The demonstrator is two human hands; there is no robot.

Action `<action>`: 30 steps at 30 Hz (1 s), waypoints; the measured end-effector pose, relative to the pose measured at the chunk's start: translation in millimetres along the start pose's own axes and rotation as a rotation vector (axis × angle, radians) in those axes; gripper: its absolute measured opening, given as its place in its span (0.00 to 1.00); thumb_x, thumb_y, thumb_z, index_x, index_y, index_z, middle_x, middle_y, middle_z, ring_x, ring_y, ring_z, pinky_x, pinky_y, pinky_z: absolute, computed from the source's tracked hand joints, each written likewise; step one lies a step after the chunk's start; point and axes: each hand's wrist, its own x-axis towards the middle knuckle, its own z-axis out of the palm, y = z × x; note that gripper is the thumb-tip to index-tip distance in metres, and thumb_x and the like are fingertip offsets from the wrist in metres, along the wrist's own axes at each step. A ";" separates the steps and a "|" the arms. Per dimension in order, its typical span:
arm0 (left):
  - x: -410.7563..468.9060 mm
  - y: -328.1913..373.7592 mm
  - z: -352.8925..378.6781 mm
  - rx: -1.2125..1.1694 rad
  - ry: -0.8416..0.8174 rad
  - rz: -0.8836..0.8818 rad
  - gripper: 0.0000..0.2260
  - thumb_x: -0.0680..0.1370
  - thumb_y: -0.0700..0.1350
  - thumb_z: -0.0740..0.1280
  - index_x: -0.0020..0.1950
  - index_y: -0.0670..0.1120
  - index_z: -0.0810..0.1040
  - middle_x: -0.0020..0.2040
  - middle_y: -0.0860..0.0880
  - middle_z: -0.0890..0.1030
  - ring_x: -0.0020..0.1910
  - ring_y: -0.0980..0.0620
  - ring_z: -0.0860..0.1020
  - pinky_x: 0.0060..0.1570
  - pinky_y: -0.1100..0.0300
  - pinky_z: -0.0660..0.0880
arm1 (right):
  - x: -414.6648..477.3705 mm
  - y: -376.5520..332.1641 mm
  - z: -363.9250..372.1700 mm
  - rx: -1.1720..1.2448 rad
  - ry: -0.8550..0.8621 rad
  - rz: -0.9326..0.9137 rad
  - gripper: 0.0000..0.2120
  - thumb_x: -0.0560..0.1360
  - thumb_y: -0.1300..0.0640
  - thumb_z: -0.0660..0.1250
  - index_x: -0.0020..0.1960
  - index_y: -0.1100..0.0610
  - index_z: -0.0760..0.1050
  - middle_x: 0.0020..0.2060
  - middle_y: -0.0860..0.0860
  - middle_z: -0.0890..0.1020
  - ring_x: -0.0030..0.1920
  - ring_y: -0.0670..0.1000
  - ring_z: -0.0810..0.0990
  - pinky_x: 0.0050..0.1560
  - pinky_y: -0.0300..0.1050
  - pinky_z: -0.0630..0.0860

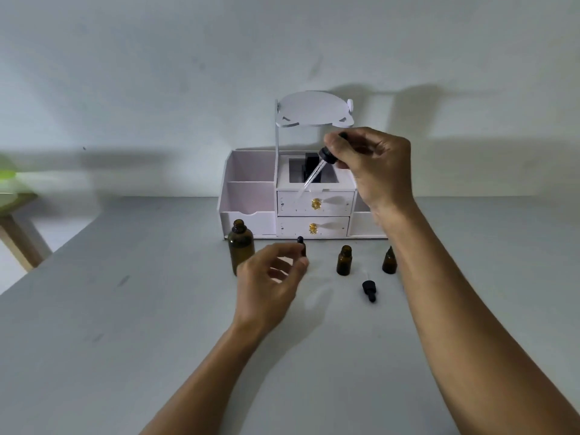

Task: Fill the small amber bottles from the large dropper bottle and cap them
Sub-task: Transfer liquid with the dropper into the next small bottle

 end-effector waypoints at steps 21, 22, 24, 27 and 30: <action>42.0 -68.5 -72.9 -0.109 -0.059 -0.195 0.22 0.72 0.39 0.76 0.65 0.50 0.80 0.55 0.52 0.85 0.55 0.53 0.83 0.47 0.70 0.77 | -19.1 31.2 84.5 0.053 -0.153 0.085 0.04 0.73 0.59 0.76 0.47 0.58 0.85 0.35 0.45 0.86 0.34 0.41 0.83 0.45 0.40 0.81; 42.1 -68.6 -73.1 -0.108 -0.059 -0.191 0.22 0.72 0.40 0.76 0.65 0.50 0.80 0.55 0.52 0.85 0.55 0.53 0.83 0.47 0.70 0.77 | -19.3 31.9 86.3 0.046 -0.156 0.083 0.06 0.73 0.58 0.76 0.49 0.57 0.84 0.37 0.47 0.86 0.35 0.42 0.83 0.46 0.42 0.81; 41.9 -68.7 -72.9 -0.108 -0.062 -0.187 0.22 0.71 0.42 0.76 0.65 0.50 0.80 0.55 0.52 0.85 0.54 0.54 0.83 0.48 0.68 0.77 | -19.8 34.0 90.7 0.047 -0.159 0.068 0.11 0.72 0.58 0.77 0.53 0.56 0.83 0.38 0.47 0.84 0.38 0.44 0.82 0.49 0.42 0.81; 41.1 -69.4 -72.7 -0.109 -0.064 -0.192 0.22 0.70 0.43 0.75 0.65 0.50 0.80 0.55 0.52 0.85 0.55 0.53 0.83 0.51 0.65 0.78 | -22.6 37.7 98.3 0.050 -0.172 0.047 0.13 0.72 0.60 0.77 0.56 0.57 0.83 0.40 0.49 0.85 0.42 0.43 0.83 0.50 0.35 0.79; 41.0 -68.1 -73.3 -0.108 -0.065 -0.192 0.23 0.70 0.44 0.75 0.64 0.51 0.80 0.55 0.53 0.85 0.54 0.54 0.83 0.52 0.64 0.78 | -29.1 44.3 104.9 -0.006 -0.235 0.050 0.11 0.72 0.60 0.76 0.54 0.58 0.84 0.42 0.50 0.87 0.44 0.45 0.86 0.50 0.36 0.80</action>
